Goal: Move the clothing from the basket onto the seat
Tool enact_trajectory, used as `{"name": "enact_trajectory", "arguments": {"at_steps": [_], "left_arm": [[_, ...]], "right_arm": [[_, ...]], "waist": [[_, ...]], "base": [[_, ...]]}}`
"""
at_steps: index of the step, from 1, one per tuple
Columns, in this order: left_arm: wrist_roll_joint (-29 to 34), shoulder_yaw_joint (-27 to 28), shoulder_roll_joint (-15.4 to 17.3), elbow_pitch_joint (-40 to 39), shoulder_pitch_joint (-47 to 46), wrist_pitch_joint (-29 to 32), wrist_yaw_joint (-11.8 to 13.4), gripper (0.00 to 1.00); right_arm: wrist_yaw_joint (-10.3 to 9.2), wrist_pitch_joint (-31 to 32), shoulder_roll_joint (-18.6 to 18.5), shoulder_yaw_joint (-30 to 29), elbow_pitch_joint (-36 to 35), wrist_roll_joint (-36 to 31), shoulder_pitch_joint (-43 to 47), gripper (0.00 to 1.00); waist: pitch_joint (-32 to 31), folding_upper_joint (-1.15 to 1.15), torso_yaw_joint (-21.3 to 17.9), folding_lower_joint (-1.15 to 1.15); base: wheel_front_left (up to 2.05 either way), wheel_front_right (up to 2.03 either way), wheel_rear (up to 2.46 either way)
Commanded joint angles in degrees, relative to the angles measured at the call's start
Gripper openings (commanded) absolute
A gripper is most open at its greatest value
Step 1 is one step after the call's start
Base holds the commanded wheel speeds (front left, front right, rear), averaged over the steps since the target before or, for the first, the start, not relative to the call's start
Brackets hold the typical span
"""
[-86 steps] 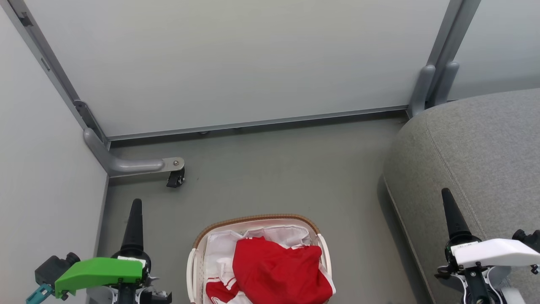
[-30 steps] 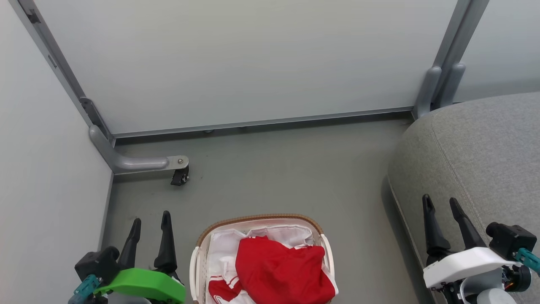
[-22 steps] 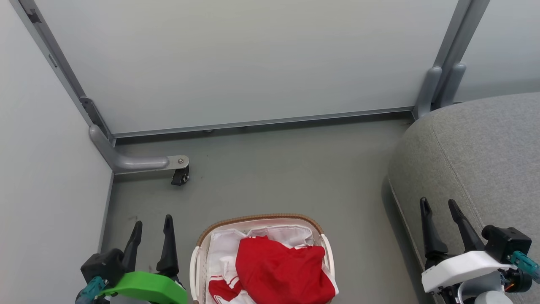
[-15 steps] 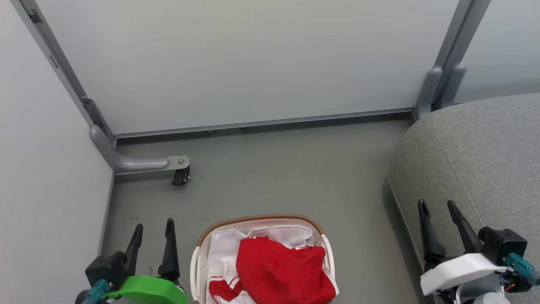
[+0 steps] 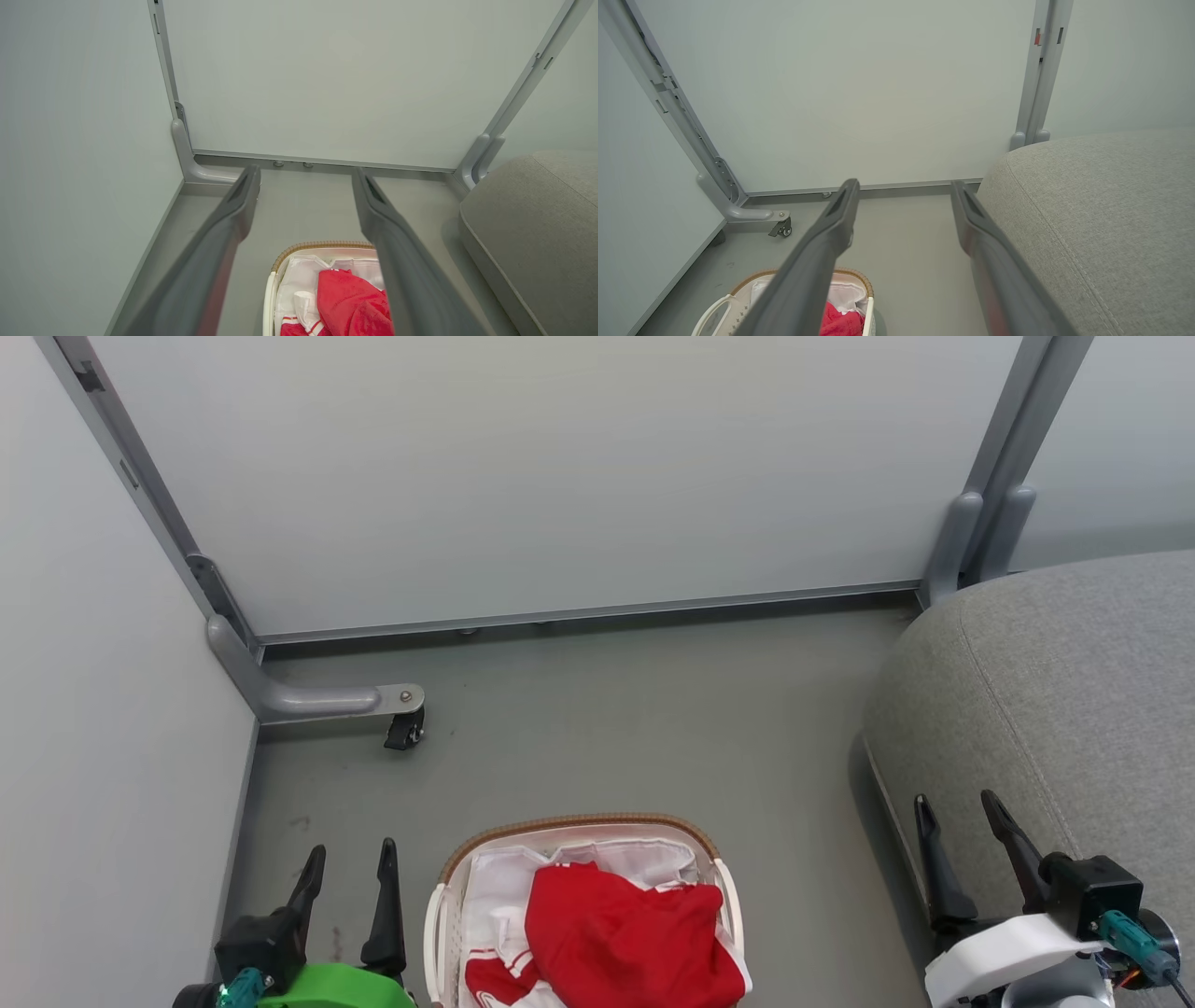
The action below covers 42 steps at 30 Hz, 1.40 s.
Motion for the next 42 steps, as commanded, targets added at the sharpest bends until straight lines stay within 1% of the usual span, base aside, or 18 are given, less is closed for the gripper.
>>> {"name": "enact_trajectory", "arguments": {"at_steps": [1, 6, 21, 31, 36, 42], "left_arm": [[1.06, -0.05, 0.39, 0.27, 0.70, -0.65, 0.02, 1.00], [2.89, -0.20, 0.40, 0.92, 1.00, -1.11, 0.05, 1.00], [2.41, 0.07, 0.40, 1.57, 0.62, -0.99, -0.08, 1.00], [3.00, -0.71, 0.39, 0.89, 0.25, -0.99, -0.26, 1.00], [3.55, -1.27, 0.39, 0.51, -1.08, -0.99, -0.37, 1.00], [4.64, -2.68, 0.38, 0.51, -4.94, -0.92, -0.59, 1.00]], "right_arm": [[0.02, -0.49, -0.36, -0.05, 0.17, -1.27, 0.70, 1.00], [0.02, -0.95, -0.38, -0.12, 0.62, -3.06, 1.05, 1.00], [0.01, -0.95, -0.37, -0.29, 1.21, -2.78, 0.36, 1.00], [0.01, -0.95, -0.37, -0.39, 0.71, -3.03, -0.50, 1.00], [0.01, -0.95, -0.37, -0.27, 0.05, -3.22, -1.06, 1.00], [0.01, -0.95, -0.36, -0.41, -1.50, -3.57, -3.48, 1.00]], "waist": [[-0.02, 0.00, 0.06, 0.00], [-0.13, 0.00, 0.23, 0.00], [0.14, 0.00, 0.06, 0.00], [1.06, 0.00, -0.16, 0.00], [2.64, 0.00, -0.67, 0.00], [7.99, 0.00, -1.66, 0.00]], "base": [[0.00, 0.00, 0.00], [0.00, 0.00, 0.00], [0.00, 0.00, 0.00], [0.00, 0.00, 0.00], [0.00, 0.00, 0.00], [0.00, 0.00, 0.00]]}}
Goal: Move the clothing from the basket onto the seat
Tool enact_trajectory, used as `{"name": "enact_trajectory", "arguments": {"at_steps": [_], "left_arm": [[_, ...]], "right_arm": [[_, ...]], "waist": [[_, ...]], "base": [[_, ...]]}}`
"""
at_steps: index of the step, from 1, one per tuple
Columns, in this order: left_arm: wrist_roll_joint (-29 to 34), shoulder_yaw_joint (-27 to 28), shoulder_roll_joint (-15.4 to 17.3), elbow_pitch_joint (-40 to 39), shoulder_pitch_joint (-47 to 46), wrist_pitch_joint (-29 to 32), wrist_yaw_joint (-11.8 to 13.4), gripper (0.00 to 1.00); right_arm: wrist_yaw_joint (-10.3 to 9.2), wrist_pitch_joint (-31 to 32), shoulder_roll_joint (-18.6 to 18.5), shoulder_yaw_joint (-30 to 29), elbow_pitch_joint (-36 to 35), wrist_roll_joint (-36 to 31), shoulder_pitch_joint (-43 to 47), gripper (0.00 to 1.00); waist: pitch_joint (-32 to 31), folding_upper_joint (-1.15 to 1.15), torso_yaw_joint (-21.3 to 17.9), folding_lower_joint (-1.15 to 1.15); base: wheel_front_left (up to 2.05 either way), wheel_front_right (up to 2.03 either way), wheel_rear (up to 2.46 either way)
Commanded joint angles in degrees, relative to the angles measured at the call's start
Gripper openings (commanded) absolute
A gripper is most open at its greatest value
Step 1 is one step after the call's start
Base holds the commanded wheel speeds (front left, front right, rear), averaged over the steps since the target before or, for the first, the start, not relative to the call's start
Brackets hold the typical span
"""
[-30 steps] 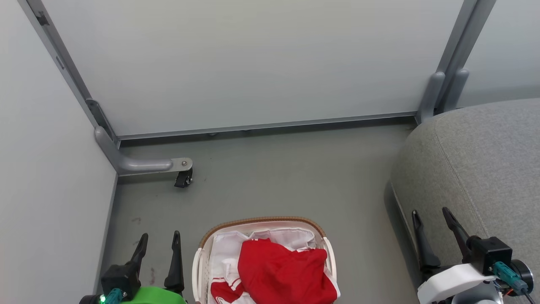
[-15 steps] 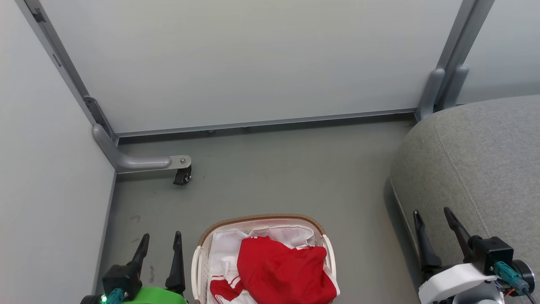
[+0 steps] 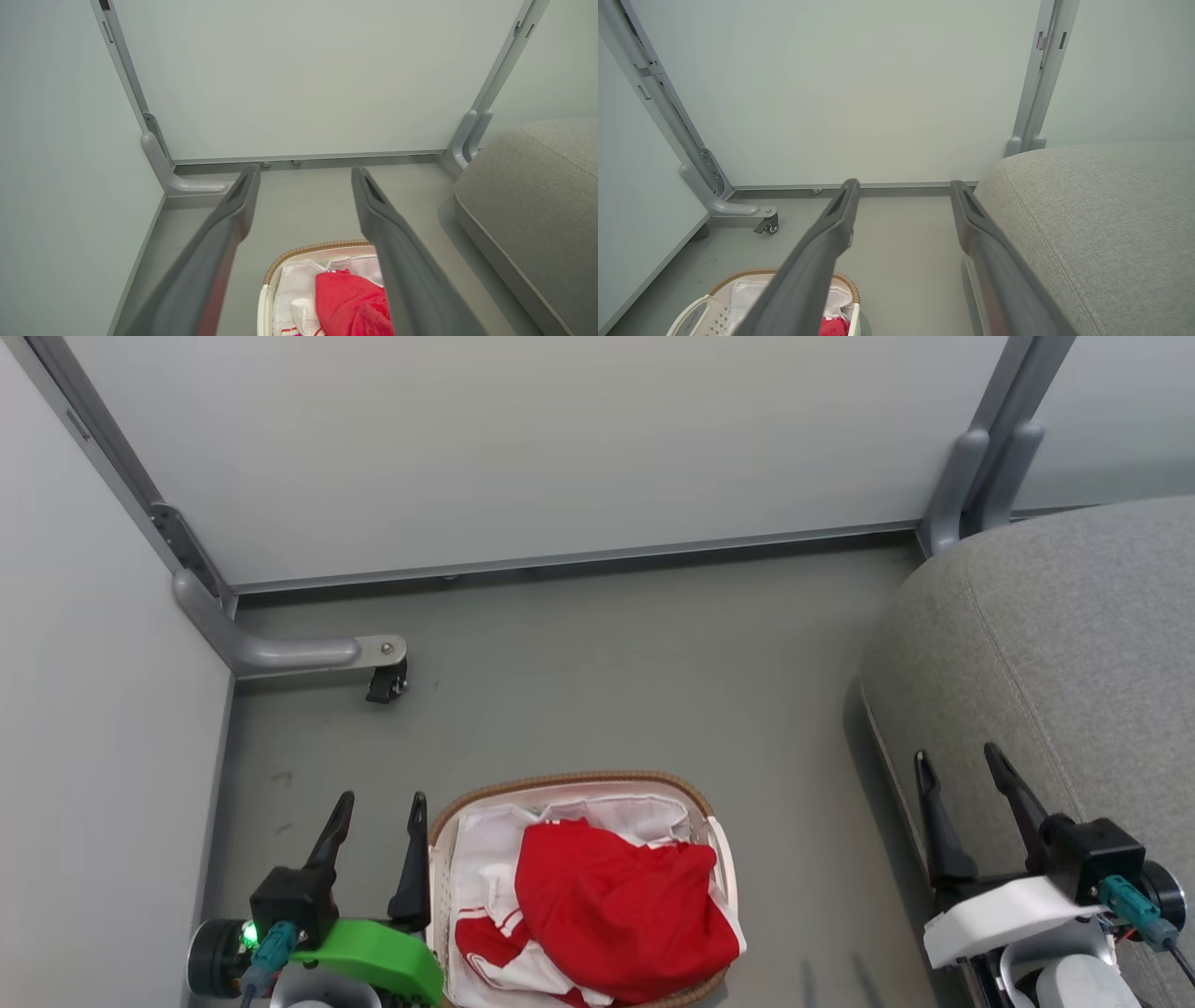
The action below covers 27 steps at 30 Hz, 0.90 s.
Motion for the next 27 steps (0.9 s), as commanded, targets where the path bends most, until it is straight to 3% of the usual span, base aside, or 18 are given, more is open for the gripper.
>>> {"name": "enact_trajectory", "arguments": {"at_steps": [1, 6, 14, 20, 27], "left_arm": [[0.32, -0.72, 0.34, 0.28, -1.98, -0.05, -0.21, 1.00], [0.05, -3.86, 0.33, 4.24, -7.34, -0.04, -0.54, 1.00], [1.44, -13.47, 0.34, 15.86, -18.21, -0.03, -0.60, 1.00], [0.08, -23.71, 0.47, 22.30, -25.41, -0.03, -0.61, 1.00], [-7.65, -40.37, 1.31, 30.78, -32.68, 1.97, -0.62, 1.00]], "right_arm": [[0.00, -0.28, -0.30, -0.11, -0.58, -0.43, -1.48, 1.00], [0.00, -0.28, -0.30, -0.55, -1.89, -0.64, -4.78, 1.00], [0.00, -0.28, -0.28, 0.04, -3.60, -0.82, -10.21, 1.00], [0.00, -0.28, -0.27, 0.55, -4.35, 0.03, -13.80, 1.00], [0.00, -0.28, -0.26, 1.74, -4.85, 1.70, -17.29, 1.00]], "waist": [[4.36, 0.00, -1.04, 0.00], [9.99, 0.00, -1.91, 0.00], [19.25, 0.00, -3.12, 0.00], [25.03, 0.00, -4.43, 0.00], [30.52, 0.00, -6.58, 0.00]], "base": [[0.00, 0.00, 0.00], [0.00, 0.00, 0.00], [0.00, 0.00, 0.00], [0.00, 0.00, 0.00], [0.00, 0.00, 0.00]]}}
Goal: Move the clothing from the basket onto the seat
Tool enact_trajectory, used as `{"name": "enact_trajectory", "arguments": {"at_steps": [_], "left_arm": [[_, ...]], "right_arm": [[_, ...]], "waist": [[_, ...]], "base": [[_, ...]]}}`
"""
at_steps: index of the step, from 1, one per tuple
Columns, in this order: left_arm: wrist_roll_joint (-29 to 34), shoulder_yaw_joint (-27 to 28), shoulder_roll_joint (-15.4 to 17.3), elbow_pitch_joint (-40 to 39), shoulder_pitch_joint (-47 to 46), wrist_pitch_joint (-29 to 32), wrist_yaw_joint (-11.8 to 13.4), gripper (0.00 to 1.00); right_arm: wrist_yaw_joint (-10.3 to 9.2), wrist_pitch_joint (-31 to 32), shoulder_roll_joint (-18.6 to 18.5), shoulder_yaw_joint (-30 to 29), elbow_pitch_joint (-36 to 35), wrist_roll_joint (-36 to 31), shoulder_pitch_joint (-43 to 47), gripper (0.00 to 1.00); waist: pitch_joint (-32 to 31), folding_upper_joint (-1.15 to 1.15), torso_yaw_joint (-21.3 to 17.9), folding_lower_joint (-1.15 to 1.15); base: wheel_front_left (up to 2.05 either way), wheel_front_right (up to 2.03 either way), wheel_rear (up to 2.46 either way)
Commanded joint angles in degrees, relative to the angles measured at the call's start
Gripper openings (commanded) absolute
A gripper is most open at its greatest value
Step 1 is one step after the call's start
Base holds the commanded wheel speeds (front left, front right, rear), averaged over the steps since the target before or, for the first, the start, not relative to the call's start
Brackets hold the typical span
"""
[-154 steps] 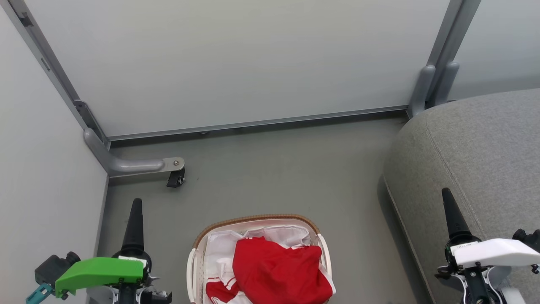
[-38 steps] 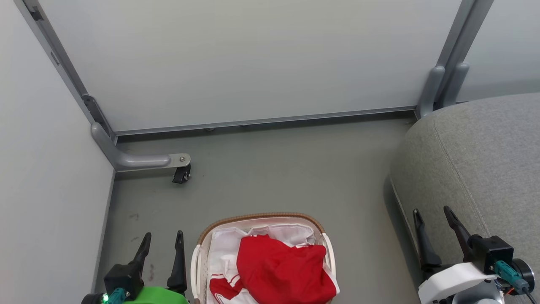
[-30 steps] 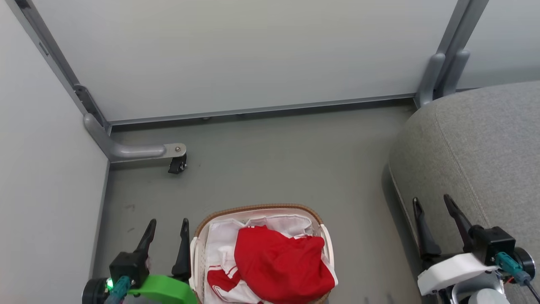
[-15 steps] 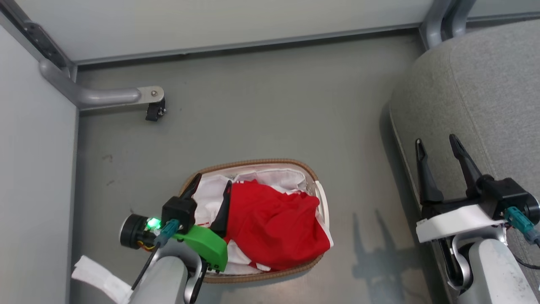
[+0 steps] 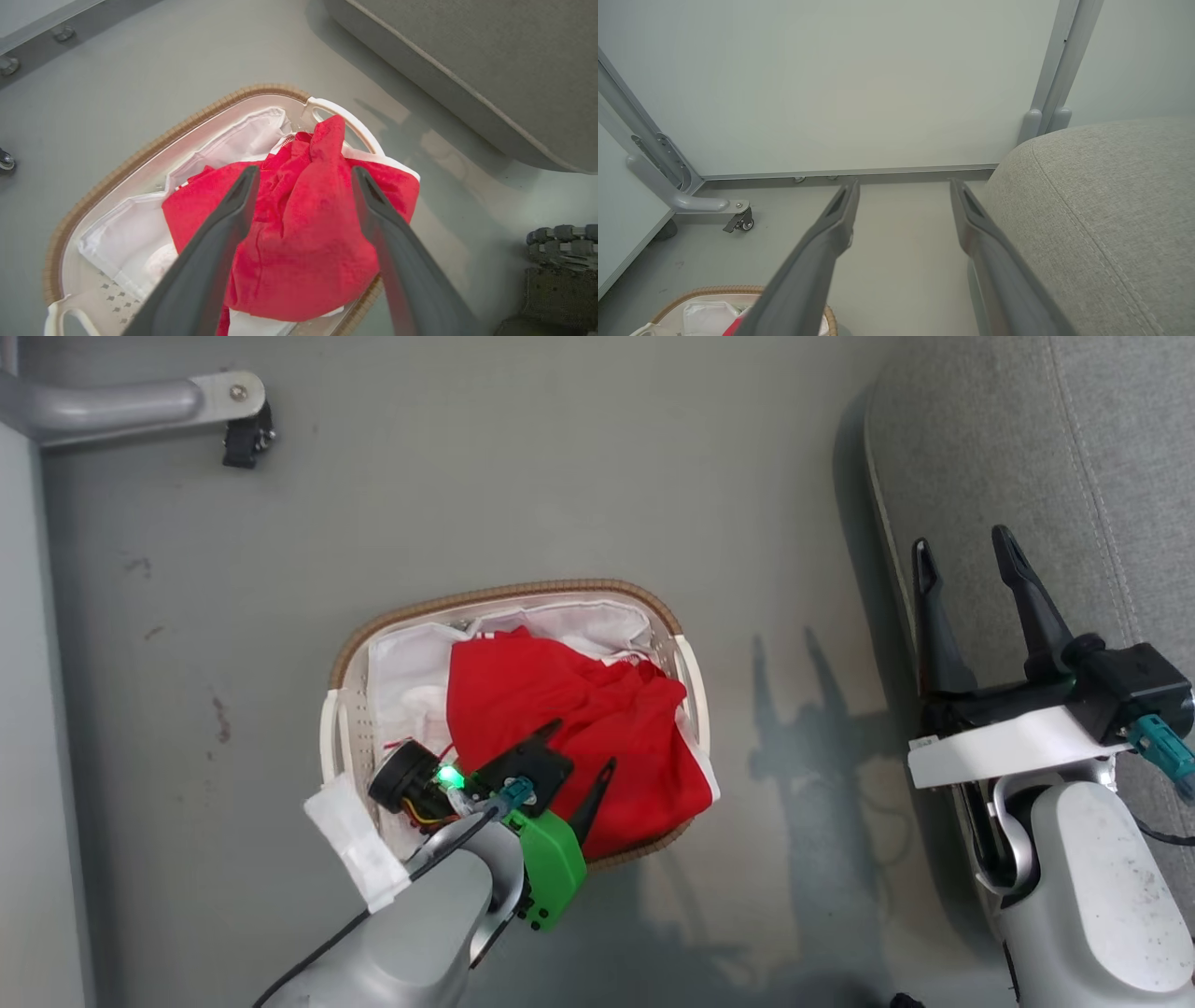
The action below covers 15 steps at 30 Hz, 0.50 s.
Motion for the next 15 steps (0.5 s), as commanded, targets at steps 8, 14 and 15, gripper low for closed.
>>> {"name": "enact_trajectory", "arguments": {"at_steps": [8, 14, 15], "left_arm": [[-8.42, -11.41, 3.77, 5.45, -7.04, 4.17, -0.07, 1.00], [-12.23, -15.86, 5.98, 7.61, -9.97, 5.01, -0.07, 1.00], [-12.64, -16.58, 6.21, 7.85, -10.50, 4.92, -0.07, 1.00]], "right_arm": [[0.00, -0.28, -0.19, 1.99, -0.64, 2.07, -3.14, 1.00], [-0.01, -0.28, -0.20, 3.10, -1.04, 3.51, -4.25, 1.00], [-0.01, -0.28, -0.18, 3.22, -1.07, 3.68, -4.40, 1.00]], "waist": [[8.97, 0.00, -5.09, -0.01], [11.58, 0.00, -7.00, -0.01], [11.91, 0.00, -7.21, -0.01]], "base": [[0.00, 0.00, 0.00], [0.00, 0.00, 0.00], [0.00, 0.00, 0.00]]}}
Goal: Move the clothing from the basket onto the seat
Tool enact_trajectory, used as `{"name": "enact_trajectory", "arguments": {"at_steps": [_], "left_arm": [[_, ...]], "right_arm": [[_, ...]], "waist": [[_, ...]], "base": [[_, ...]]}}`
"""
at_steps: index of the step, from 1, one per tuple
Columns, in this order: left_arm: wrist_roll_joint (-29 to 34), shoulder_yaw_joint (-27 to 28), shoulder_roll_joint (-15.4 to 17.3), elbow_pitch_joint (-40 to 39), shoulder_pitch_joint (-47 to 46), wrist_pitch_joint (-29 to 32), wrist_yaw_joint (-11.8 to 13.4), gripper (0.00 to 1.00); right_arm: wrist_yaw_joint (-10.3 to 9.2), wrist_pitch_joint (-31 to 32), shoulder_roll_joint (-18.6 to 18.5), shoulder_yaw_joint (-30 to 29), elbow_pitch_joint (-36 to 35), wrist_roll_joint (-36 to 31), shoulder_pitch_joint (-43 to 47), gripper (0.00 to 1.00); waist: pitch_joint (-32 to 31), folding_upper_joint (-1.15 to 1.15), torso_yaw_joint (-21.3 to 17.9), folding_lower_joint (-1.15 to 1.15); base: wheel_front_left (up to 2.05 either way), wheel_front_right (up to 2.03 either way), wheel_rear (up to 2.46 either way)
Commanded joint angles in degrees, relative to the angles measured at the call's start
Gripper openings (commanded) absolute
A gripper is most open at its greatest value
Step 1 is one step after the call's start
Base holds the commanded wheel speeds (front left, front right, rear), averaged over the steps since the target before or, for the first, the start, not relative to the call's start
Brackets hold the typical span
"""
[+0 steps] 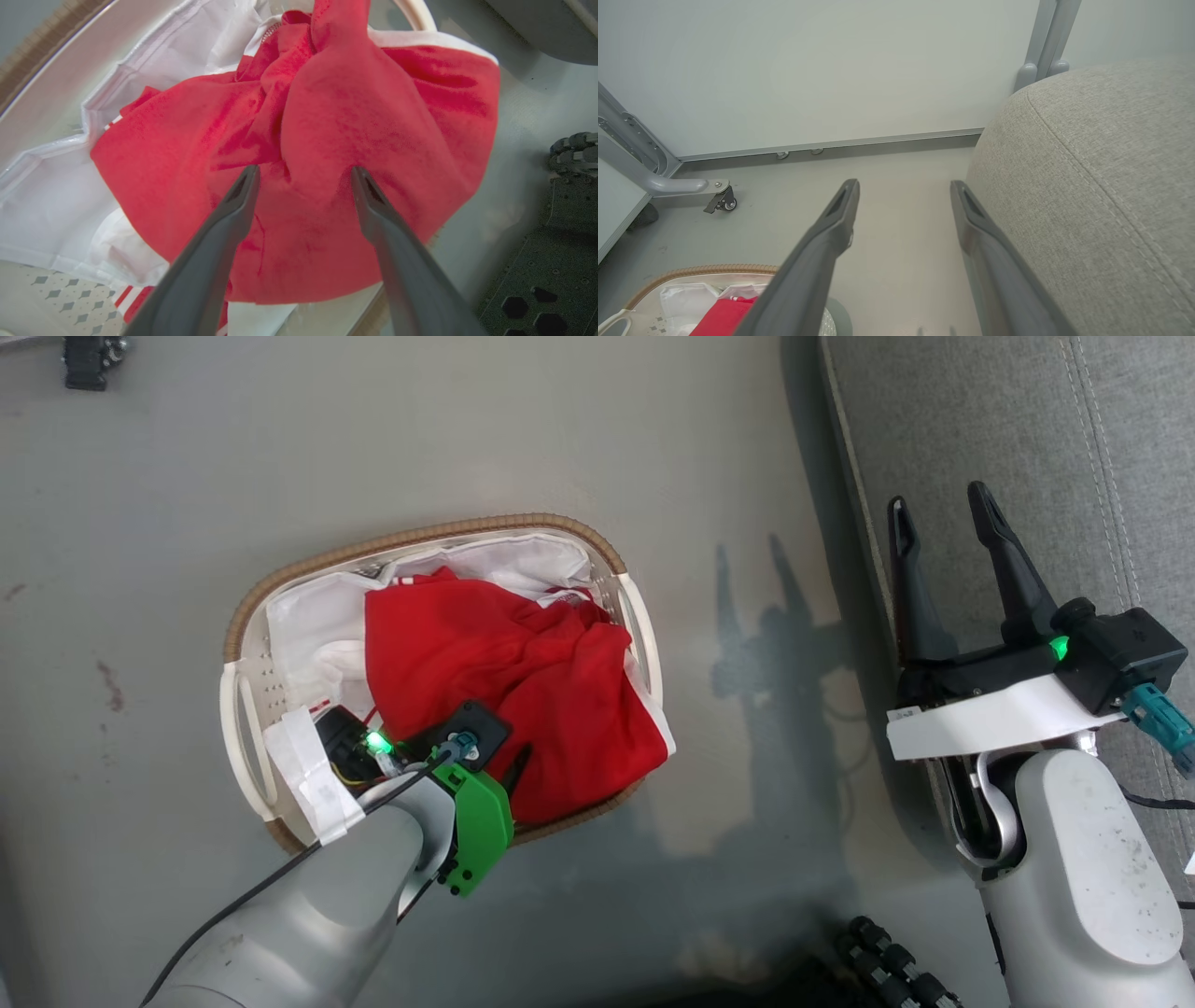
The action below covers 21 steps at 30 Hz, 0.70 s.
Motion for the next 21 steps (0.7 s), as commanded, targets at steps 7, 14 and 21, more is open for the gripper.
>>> {"name": "enact_trajectory", "arguments": {"at_steps": [7, 14, 21], "left_arm": [[-3.22, -4.00, 1.34, 1.55, -3.34, -0.27, 0.01, 1.00], [-5.48, -6.47, 1.19, 3.39, -4.51, 0.90, 0.01, 0.86], [-7.70, -6.39, 0.45, 6.20, -5.10, -1.85, 0.01, 0.00]], "right_arm": [[-0.02, -0.28, -0.15, 0.97, -0.28, 1.33, -1.57, 1.00], [-0.02, -0.28, -0.16, 2.31, -0.23, 2.13, -1.80, 1.00], [-0.02, -0.28, -0.17, 2.58, 0.22, 2.10, -1.16, 1.00]], "waist": [[3.66, 0.00, -3.02, -0.01], [4.34, 0.00, -4.06, -0.01], [3.75, 0.00, -4.11, -0.01]], "base": [[0.00, 0.00, 0.00], [0.00, 0.00, 0.00], [0.00, 0.00, 0.00]]}}
